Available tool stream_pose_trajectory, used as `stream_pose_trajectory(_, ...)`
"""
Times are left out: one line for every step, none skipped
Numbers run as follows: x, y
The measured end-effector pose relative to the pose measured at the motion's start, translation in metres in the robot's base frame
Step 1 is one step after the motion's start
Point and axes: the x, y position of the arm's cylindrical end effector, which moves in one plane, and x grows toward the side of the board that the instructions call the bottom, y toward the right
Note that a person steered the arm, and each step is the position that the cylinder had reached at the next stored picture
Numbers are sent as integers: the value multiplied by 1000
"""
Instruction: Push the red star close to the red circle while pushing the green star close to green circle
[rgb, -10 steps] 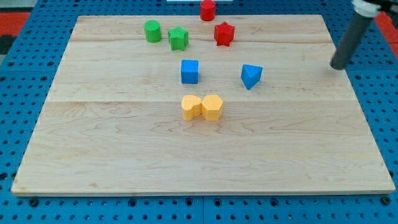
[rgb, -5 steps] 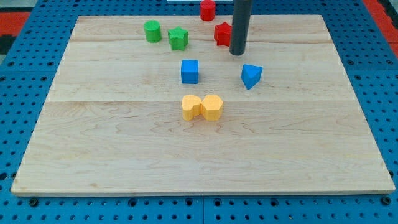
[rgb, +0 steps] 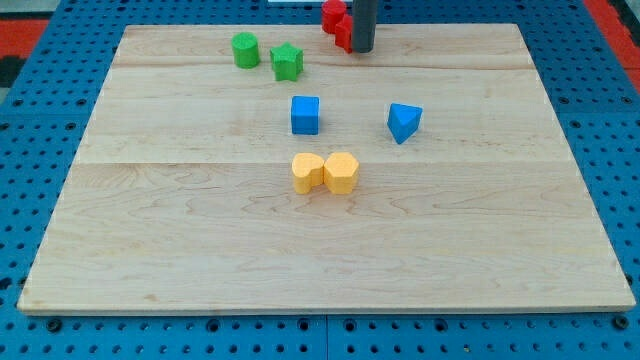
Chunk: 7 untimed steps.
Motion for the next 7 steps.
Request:
stream_pose_trajectory(32, -31)
stream_pose_trajectory(34, -55)
stream_pose_trajectory(33, -83)
stream_pose_trajectory(33, -94)
stream_pose_trajectory(33, -96)
stream_pose_trajectory(33, -96)
stream_pose_trajectory(37, -92)
